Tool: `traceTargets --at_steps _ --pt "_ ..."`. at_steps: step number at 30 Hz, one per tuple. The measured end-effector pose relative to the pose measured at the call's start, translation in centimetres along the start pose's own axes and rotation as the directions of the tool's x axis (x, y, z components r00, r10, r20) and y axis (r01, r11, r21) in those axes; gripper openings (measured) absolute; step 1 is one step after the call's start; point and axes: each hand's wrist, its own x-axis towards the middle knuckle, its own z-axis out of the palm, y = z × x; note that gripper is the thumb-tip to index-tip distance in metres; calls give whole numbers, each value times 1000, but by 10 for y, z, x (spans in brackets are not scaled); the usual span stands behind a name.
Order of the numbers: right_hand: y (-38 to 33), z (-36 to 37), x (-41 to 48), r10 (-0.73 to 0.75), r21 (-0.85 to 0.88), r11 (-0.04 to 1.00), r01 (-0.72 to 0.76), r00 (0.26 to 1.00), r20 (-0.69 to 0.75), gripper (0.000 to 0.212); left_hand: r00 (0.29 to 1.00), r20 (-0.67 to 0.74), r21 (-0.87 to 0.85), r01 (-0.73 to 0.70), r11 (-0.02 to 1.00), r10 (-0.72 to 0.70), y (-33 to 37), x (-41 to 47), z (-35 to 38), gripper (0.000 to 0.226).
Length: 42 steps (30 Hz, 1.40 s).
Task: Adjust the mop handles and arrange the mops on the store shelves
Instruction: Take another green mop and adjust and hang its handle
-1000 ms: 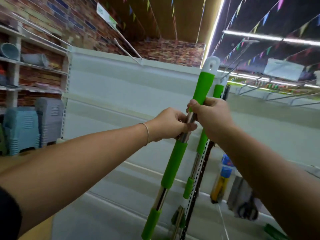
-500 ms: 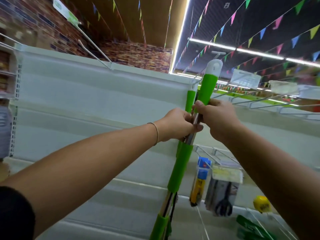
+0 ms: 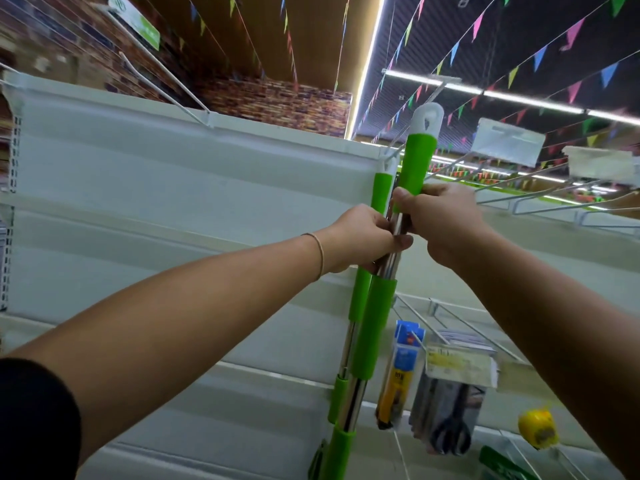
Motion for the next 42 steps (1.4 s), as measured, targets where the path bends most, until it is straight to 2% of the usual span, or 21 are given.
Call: traceTargets --at_steps 5,10,20,33,42 --pt "18 6 22 10 -38 999 -8 999 42 11 999 -25 6 20 1000 -20 -17 16 3 27" --pt "43 12 43 34 -66 997 -30 997 63 14 999 -27 8 43 999 -43 -35 35 10 14" --pt "73 26 98 69 -188 981 -52 994 83 25 994 -59 -34 92 995 -94 -58 80 13 18" --pt "93 37 132 71 -220 974 -48 993 95 30 977 -188 -5 107 994 -106 -80 118 17 13" --pt "100 39 133 59 -186 982 -40 993 100 27 974 -180 -31 134 990 -138 -86 121 18 17"
